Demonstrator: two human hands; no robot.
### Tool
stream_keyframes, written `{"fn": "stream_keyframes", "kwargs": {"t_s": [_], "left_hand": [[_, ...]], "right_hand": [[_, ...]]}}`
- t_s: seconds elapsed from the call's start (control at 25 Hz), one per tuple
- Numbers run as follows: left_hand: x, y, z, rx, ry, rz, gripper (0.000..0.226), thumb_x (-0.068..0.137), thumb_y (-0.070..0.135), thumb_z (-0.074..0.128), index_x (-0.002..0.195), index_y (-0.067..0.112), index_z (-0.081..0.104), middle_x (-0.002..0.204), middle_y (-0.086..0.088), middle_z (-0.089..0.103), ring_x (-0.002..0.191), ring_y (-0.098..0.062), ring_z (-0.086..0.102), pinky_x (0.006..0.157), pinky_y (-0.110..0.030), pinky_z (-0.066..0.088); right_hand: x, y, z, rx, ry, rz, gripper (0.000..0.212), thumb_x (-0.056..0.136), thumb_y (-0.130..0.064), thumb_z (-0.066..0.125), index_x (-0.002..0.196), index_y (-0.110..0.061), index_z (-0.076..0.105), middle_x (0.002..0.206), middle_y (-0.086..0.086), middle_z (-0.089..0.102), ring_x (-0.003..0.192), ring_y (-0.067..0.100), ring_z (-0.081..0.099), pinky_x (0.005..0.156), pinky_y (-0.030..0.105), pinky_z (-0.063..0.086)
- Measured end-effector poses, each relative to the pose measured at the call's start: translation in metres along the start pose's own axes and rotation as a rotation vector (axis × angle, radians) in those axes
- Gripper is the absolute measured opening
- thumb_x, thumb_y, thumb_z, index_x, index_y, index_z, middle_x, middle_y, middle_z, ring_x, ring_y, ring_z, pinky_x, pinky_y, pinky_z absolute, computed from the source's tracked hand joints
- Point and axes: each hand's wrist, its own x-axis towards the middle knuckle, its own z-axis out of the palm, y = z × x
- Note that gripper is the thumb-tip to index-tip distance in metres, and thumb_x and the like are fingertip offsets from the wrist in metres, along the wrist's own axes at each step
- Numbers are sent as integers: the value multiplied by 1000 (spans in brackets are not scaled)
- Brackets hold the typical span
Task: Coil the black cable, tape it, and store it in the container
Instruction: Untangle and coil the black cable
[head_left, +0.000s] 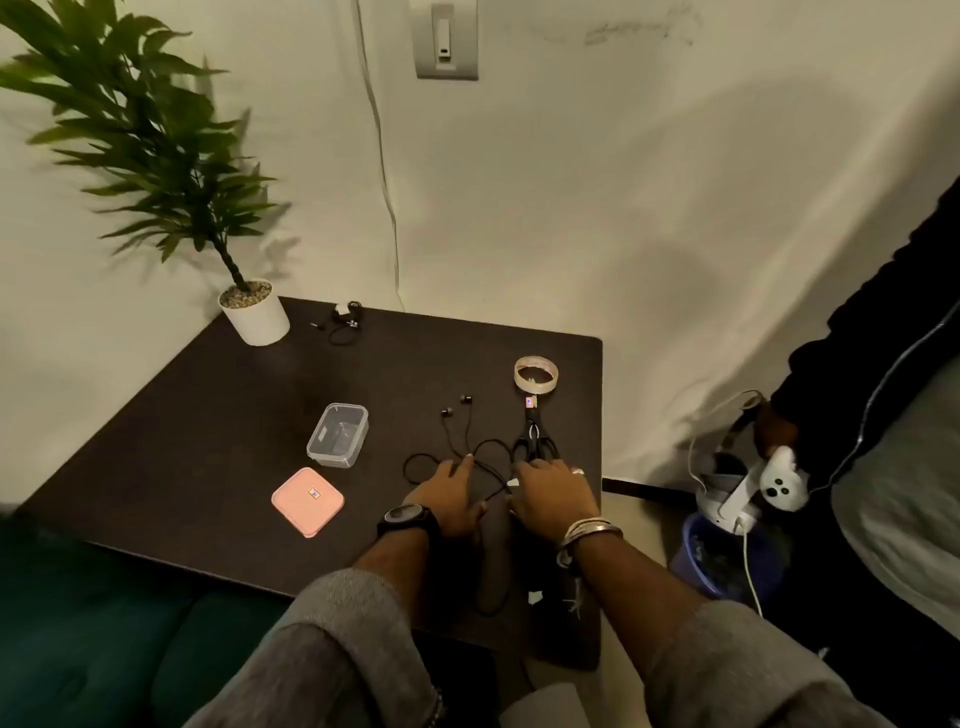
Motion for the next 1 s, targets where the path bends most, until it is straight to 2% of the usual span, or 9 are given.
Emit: {"fn": "stream_keyframes", "kwargs": {"t_s": [0.12,0.24,0.36,0.44,0.56,0.64,0.72,0.84,1.0], "left_hand": [[15,-16,14,-29,-19,-23,84,99,45,53,162,18,3,168,-15,10,147,-37,34,118,-45,33],[26,-29,34,-5,22,-14,79,98,44,54,161,20,13,163,-16,22,140,-39,41,114,-47,38],[31,-35,43,-148,185,41,72,96,37,58,158,32,20,154,-12,35,130,-35,50,106,-46,47],[31,-34,42,-271,283,75,69,94,31,62,154,41,29,139,-9,42,112,-30,57,93,-43,54],[31,-34,41,-293,442,62,31,97,27,58,127,28,63,124,-4,46,101,-25,56,82,-38,55],[29,-39,41,-344,502,-8,23,99,31,56,115,22,70,122,-2,48,104,-21,53,83,-33,51],[26,-45,37,-410,545,-67,24,100,35,56,114,23,72,127,-2,49,112,-21,49,87,-28,42],[22,-50,24,-455,553,-34,27,103,31,51,108,18,74,130,-3,55,119,-24,49,97,-29,38],[12,-39,3,-695,366,-11,38,107,33,41,91,12,68,97,-2,70,96,-18,65,89,-32,47]], "right_hand": [[15,-5,21,166,27,150,44,95,-45,55,128,-16,51,129,10,61,119,32,57,100,50,45],[19,-10,44,248,-25,251,47,93,-40,60,131,-15,48,132,11,58,119,34,57,97,48,46],[22,-12,51,328,-7,179,27,95,-33,61,115,-16,60,116,10,67,106,31,64,90,42,53],[20,-14,44,468,-4,72,17,95,-33,62,102,-18,62,103,7,70,94,27,67,82,40,54],[10,-14,25,714,33,2,6,95,-31,64,92,-26,63,88,0,71,71,18,71,67,31,56],[1,-8,12,890,121,44,7,96,-29,64,89,-28,66,83,-6,68,66,10,67,59,23,52],[-6,-1,-4,1028,184,29,8,96,-24,64,91,-23,70,84,-5,69,74,6,64,65,20,51],[-14,5,-30,1221,242,7,12,96,-17,64,88,-22,73,74,-11,70,61,-5,59,52,8,45],[-13,10,-51,1347,325,50,17,100,-16,57,87,-15,68,60,-10,64,46,-2,51,43,10,39]]}}
